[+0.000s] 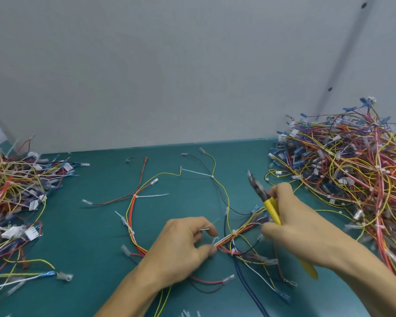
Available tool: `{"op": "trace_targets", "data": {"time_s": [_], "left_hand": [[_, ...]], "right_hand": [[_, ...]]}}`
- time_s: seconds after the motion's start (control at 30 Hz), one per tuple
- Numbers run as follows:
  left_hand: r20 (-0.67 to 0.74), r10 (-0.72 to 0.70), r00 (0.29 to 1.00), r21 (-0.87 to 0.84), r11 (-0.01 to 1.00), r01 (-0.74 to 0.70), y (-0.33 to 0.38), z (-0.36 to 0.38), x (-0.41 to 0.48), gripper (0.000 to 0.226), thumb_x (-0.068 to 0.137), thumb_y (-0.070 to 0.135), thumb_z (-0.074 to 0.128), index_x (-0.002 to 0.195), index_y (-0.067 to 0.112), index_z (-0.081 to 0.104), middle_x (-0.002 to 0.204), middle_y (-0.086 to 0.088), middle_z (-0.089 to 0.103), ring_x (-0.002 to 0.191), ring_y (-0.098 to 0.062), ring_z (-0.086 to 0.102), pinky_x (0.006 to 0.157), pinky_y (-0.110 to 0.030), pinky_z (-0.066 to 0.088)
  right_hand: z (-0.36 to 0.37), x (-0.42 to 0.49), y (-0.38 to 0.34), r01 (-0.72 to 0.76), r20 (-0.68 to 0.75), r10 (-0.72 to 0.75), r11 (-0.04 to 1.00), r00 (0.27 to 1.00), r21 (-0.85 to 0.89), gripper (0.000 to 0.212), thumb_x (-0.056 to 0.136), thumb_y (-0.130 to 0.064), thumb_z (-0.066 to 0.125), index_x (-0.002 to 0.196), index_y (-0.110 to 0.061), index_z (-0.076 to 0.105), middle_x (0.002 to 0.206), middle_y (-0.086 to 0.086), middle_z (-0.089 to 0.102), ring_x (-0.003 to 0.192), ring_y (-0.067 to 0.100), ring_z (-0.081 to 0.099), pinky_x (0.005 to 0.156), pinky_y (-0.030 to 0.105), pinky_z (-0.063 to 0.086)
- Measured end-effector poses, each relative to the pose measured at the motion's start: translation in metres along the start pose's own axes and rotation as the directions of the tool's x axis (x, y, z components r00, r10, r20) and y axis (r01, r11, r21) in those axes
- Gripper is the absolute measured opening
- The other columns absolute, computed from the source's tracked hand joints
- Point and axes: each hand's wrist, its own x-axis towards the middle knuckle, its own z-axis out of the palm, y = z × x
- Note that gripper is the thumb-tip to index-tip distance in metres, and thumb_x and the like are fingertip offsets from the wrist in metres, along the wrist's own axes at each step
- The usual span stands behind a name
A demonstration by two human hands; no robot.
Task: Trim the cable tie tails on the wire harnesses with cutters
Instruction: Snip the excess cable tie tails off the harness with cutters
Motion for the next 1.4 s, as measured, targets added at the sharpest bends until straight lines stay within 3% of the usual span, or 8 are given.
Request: {"op": "trace_targets", "data": {"time_s": [0.1,0.2,0.37,0.47,0.6,0.7,1.0,1.4], "left_hand": [[-0.057,0.032,0.998,0.001,0.999,-0.032,-0.006,0.001,0.004,0.009,0.075,0.026,0.078,0.077,0.025,0.069,0.055,0.009,0.041,0.054,-0.006,0.04,0.054,-0.015,0.031],[-0.071,0.049,0.996,-0.014,0.999,-0.05,-0.011,0.001,0.005,0.009,0.081,0.026,0.074,0.073,0.023,0.069,0.06,0.007,0.047,0.058,-0.005,0.045,0.057,-0.016,0.033],[-0.072,0.019,0.997,-0.062,0.998,-0.024,-0.017,0.0,0.007,0.023,0.089,0.025,0.065,0.069,0.036,0.064,0.074,0.002,0.059,0.068,-0.007,0.053,0.066,-0.02,0.041],[-0.035,-0.018,0.999,-0.097,0.995,0.015,-0.019,-0.002,0.008,0.023,0.09,0.021,0.064,0.074,0.037,0.066,0.081,0.005,0.068,0.076,-0.009,0.06,0.075,-0.026,0.047],[-0.022,-0.026,0.999,-0.11,0.994,0.024,-0.022,-0.001,0.009,0.011,0.09,0.022,0.063,0.084,0.03,0.068,0.075,0.003,0.067,0.07,-0.014,0.058,0.071,-0.026,0.045],[-0.022,-0.028,0.999,-0.106,0.994,0.025,-0.022,-0.001,0.01,0.01,0.09,0.023,0.063,0.083,0.029,0.068,0.074,-0.004,0.065,0.068,-0.02,0.054,0.067,-0.028,0.044],[-0.001,-0.023,1.0,-0.09,0.996,0.023,-0.02,-0.001,0.009,0.01,0.091,0.022,0.061,0.084,0.026,0.068,0.076,-0.004,0.067,0.072,-0.023,0.057,0.068,-0.028,0.044],[0.002,-0.045,0.999,-0.073,0.996,0.045,-0.018,-0.001,0.01,0.013,0.09,0.021,0.062,0.08,0.028,0.066,0.074,0.006,0.066,0.064,-0.01,0.053,0.063,-0.018,0.041]], "right_hand": [[0.0,-0.004,0.002,0.088,0.079,-0.081,0.991,0.994,-0.096,0.026,0.078,-0.03,0.061,0.092,-0.031,0.039,0.081,-0.009,0.045,0.069,0.005,0.044,0.056,0.022,0.032],[0.003,-0.005,0.003,0.234,0.132,-0.203,0.927,0.97,-0.293,0.023,0.078,-0.036,0.058,0.1,-0.031,0.053,0.091,-0.01,0.051,0.084,0.008,0.048,0.071,0.025,0.042],[0.017,-0.005,0.006,0.291,0.164,-0.241,0.804,0.957,-0.519,0.03,0.087,-0.045,0.047,0.114,-0.031,0.051,0.11,-0.012,0.047,0.101,0.02,0.052,0.076,0.033,0.046],[0.022,0.0,0.006,0.336,0.168,-0.292,0.782,0.941,-0.525,0.03,0.09,-0.045,0.045,0.116,-0.032,0.051,0.112,-0.012,0.046,0.101,0.018,0.052,0.077,0.033,0.047],[0.026,0.005,0.006,0.38,0.182,-0.335,0.77,0.925,-0.512,0.028,0.087,-0.038,0.048,0.112,-0.029,0.053,0.11,-0.013,0.046,0.099,0.015,0.051,0.077,0.032,0.047],[0.025,0.006,0.007,0.408,0.2,-0.356,0.765,0.913,-0.498,0.029,0.087,-0.042,0.047,0.113,-0.032,0.053,0.11,-0.014,0.046,0.1,0.013,0.051,0.078,0.032,0.047],[0.03,0.009,0.009,0.444,0.216,-0.389,0.753,0.895,-0.485,0.03,0.09,-0.045,0.046,0.116,-0.031,0.052,0.107,-0.011,0.045,0.097,0.013,0.05,0.076,0.031,0.046],[0.03,0.011,0.01,0.481,0.247,-0.414,0.725,0.876,-0.492,0.023,0.09,-0.041,0.046,0.109,-0.03,0.055,0.104,-0.011,0.052,0.091,0.018,0.053,0.074,0.034,0.046]]}}
